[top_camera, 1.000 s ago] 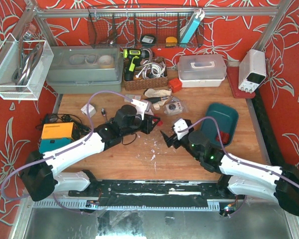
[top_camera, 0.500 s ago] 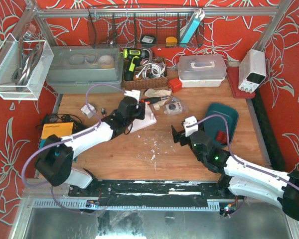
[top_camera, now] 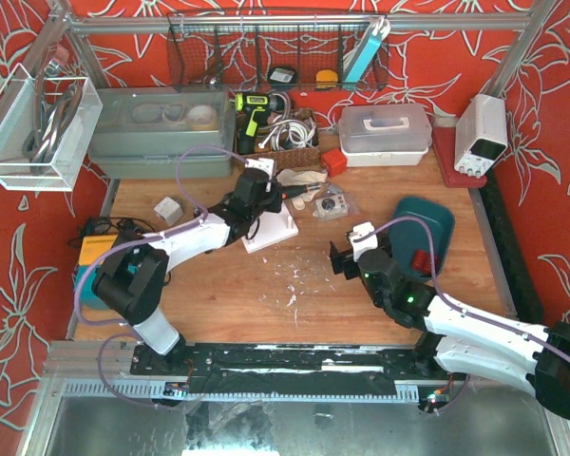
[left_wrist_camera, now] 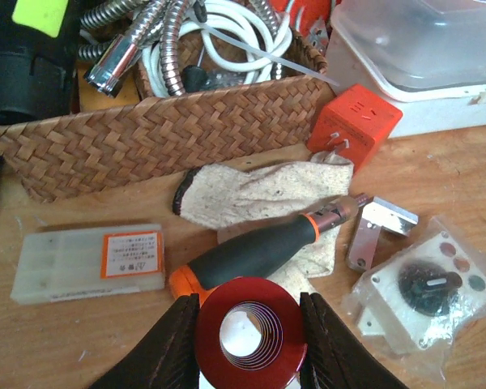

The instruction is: Install the large spring

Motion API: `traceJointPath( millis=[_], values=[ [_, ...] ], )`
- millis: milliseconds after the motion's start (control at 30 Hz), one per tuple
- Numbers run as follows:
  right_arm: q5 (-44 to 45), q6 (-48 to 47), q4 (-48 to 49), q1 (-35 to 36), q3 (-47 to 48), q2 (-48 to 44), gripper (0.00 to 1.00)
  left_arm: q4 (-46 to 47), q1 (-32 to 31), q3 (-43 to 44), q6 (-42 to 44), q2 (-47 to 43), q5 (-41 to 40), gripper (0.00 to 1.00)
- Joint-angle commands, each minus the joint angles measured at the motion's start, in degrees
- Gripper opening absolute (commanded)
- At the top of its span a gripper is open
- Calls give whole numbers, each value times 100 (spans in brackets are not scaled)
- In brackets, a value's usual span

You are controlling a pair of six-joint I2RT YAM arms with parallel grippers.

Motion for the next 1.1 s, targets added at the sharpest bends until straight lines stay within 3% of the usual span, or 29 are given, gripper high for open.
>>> traceJointPath(
  millis=[0, 800, 1000, 1067],
  values=[
    [141, 94, -101, -46, 185, -53, 99, 280, -1, 290, 186, 258, -3, 0],
    [53, 64, -69, -152, 145, -37, 99, 62, 44, 800, 466, 1342, -259, 3],
    [27, 73, -48, -190, 150, 26, 99, 4, 43, 833, 476, 1477, -245, 12],
    [29, 73, -33, -200, 150, 56, 99, -23, 43, 829, 463, 1498, -260, 19]
  ],
)
